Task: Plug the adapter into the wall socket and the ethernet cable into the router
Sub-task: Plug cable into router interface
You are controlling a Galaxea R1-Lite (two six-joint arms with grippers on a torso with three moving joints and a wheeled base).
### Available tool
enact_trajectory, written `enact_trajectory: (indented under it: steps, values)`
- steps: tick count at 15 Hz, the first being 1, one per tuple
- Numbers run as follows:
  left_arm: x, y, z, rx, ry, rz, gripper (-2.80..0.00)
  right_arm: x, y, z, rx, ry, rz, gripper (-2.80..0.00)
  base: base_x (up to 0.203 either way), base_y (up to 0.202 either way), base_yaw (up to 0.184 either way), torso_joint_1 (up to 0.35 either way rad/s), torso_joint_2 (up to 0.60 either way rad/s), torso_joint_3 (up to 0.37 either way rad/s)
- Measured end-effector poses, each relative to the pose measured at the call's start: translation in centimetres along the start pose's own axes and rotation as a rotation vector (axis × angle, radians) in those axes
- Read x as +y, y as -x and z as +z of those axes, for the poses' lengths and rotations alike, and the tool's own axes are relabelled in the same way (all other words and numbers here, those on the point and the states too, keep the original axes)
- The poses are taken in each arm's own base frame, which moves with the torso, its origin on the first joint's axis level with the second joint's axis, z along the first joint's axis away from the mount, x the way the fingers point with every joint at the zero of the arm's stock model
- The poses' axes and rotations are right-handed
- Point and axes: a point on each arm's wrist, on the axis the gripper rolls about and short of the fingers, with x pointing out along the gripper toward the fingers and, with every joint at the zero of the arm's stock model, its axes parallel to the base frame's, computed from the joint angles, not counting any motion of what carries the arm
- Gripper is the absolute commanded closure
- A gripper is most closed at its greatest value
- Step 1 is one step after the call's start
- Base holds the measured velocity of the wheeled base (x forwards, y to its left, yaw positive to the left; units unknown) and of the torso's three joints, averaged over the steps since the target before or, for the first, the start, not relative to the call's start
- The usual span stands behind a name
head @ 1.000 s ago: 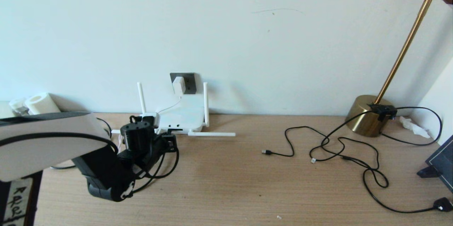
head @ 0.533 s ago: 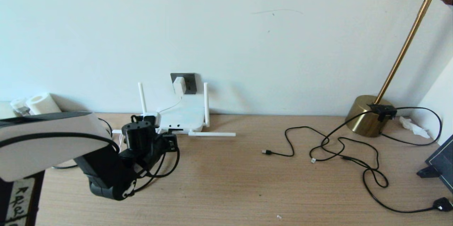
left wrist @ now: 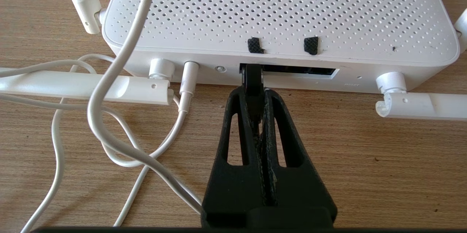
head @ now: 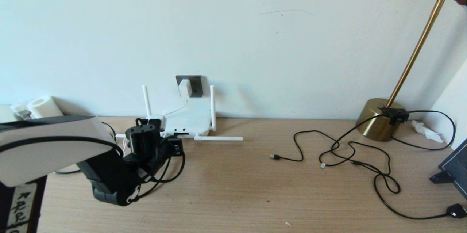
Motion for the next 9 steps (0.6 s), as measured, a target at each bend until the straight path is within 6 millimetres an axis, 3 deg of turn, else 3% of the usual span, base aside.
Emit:
enact_trajectory:
  steps: [9]
  values:
    - [0.09,-0.04,0.01,-0.001,-0.001,-0.011,0.0,0.0,0.0,0.0,0.0,0.0,0.0,-2.8,0.0,0.0,0.0,0.0,0.0,0.0]
